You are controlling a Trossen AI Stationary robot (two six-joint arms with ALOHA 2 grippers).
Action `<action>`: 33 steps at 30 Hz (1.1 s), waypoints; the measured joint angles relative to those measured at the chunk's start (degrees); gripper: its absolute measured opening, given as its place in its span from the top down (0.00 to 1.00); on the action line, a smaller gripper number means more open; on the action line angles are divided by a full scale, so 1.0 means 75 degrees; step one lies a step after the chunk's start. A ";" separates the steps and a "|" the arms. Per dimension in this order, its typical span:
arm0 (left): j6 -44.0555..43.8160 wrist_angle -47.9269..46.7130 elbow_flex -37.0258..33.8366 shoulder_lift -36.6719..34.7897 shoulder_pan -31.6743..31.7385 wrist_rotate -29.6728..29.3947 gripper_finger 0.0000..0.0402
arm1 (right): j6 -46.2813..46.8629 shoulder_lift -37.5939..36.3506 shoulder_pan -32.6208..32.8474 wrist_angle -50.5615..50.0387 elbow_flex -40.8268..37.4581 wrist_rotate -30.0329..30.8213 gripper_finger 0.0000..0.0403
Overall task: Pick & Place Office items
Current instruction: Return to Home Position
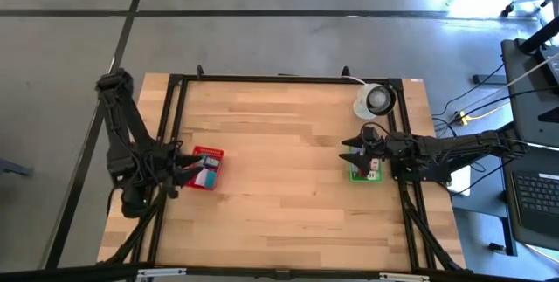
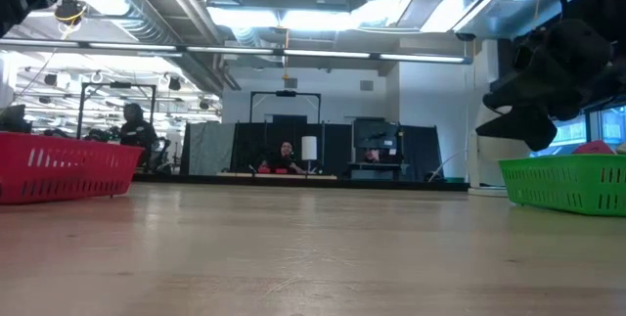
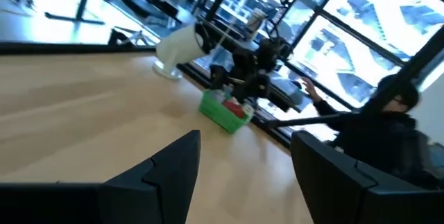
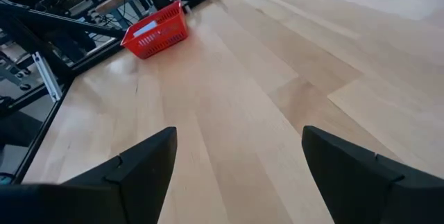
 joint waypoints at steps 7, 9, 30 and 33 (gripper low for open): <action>-0.0008 0.0179 0.0000 0.0009 0.0814 0.0518 0.46 | -0.0002 0.0000 0.0000 0.0000 0.0003 0.0000 0.22; 0.0119 0.0517 0.0000 0.0012 0.1112 0.1063 0.46 | -0.0003 0.0000 0.0000 0.0000 0.0003 0.0000 0.22; 0.8980 0.4716 -0.0075 -0.0953 0.6994 0.8403 0.45 | -0.0009 0.0000 0.0000 0.0000 0.0006 -0.0003 0.22; 0.9265 0.4993 -0.0484 -0.1253 0.7479 0.8963 0.45 | -0.0011 0.0000 0.0000 0.0000 0.0012 -0.0003 0.22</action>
